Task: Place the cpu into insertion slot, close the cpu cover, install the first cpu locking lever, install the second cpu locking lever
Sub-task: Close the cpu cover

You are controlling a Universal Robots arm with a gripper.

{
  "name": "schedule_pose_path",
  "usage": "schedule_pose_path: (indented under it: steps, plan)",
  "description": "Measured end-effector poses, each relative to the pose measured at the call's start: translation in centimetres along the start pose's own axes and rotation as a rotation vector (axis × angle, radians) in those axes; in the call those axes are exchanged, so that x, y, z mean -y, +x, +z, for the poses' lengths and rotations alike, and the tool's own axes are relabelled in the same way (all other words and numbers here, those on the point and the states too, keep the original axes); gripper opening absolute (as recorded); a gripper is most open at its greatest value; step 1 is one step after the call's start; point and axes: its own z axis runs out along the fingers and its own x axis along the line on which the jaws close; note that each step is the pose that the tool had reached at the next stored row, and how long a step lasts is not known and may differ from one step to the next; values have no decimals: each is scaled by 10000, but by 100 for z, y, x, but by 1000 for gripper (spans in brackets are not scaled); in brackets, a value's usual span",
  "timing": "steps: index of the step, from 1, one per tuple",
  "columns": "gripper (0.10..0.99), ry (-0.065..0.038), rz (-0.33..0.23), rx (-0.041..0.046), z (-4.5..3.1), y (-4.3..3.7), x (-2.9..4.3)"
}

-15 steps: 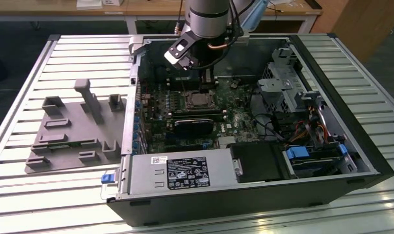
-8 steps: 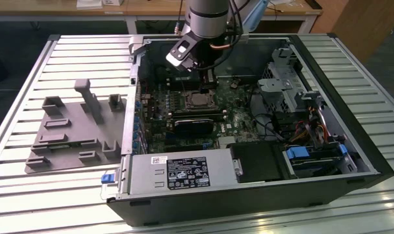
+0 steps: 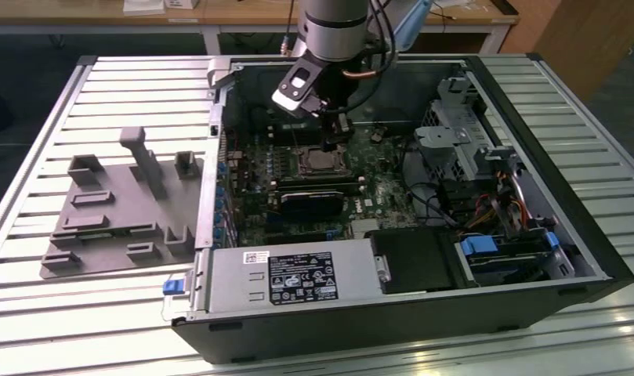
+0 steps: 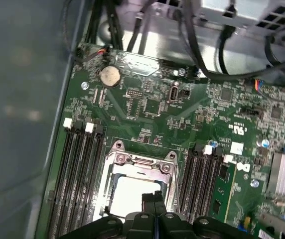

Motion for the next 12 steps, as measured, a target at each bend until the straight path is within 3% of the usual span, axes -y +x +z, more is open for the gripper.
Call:
schedule_pose_path:
  steps: [5, 12]
  plan:
    - [102, -6, -826, 109, 3, 0, 0]
    - [102, 27, -1896, 328, 8, 1, 0]
